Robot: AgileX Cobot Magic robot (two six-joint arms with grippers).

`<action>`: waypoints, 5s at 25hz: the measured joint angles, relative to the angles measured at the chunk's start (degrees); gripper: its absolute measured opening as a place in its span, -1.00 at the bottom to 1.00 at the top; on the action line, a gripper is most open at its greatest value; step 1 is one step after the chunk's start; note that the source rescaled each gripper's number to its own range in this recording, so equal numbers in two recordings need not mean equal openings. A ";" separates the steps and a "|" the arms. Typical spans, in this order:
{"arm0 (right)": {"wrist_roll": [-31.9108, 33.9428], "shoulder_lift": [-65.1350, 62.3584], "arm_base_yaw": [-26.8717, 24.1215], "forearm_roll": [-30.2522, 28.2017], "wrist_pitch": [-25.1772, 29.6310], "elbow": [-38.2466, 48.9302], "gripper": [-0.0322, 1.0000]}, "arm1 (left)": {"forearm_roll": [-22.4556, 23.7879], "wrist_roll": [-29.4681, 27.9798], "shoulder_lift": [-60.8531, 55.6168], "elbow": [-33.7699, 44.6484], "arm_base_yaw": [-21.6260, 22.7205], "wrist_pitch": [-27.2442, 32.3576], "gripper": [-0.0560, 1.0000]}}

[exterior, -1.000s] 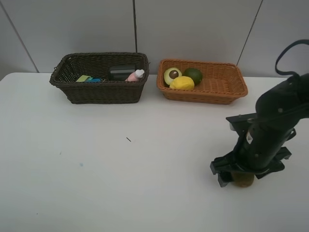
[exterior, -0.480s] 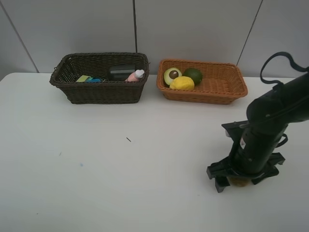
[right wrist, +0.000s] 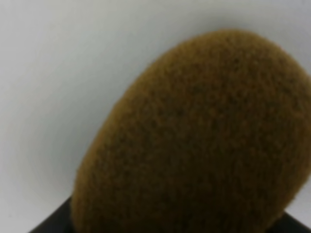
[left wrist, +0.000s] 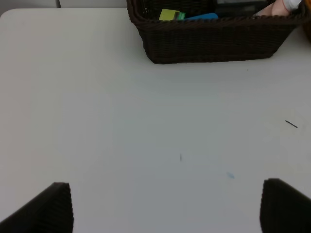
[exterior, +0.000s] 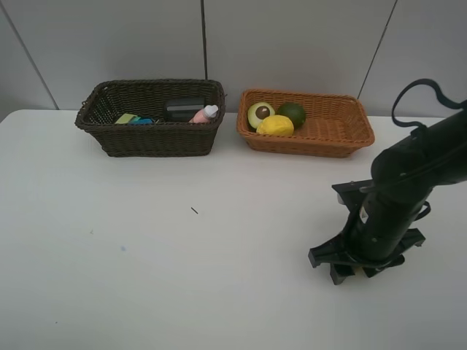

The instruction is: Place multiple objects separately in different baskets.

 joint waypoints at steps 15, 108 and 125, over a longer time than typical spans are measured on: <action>-0.42 -9.31 0.00 -1.43 4.80 -1.52 -0.18 | 0.00 -0.05 0.00 0.00 0.00 0.00 0.98; -11.18 -102.32 -17.20 -3.57 32.40 5.54 0.95 | 0.00 -0.05 0.00 0.00 -1.78 0.00 0.98; -11.82 -102.32 -17.56 -3.63 27.89 7.27 0.95 | 0.00 -0.05 0.00 0.00 -1.78 0.00 0.98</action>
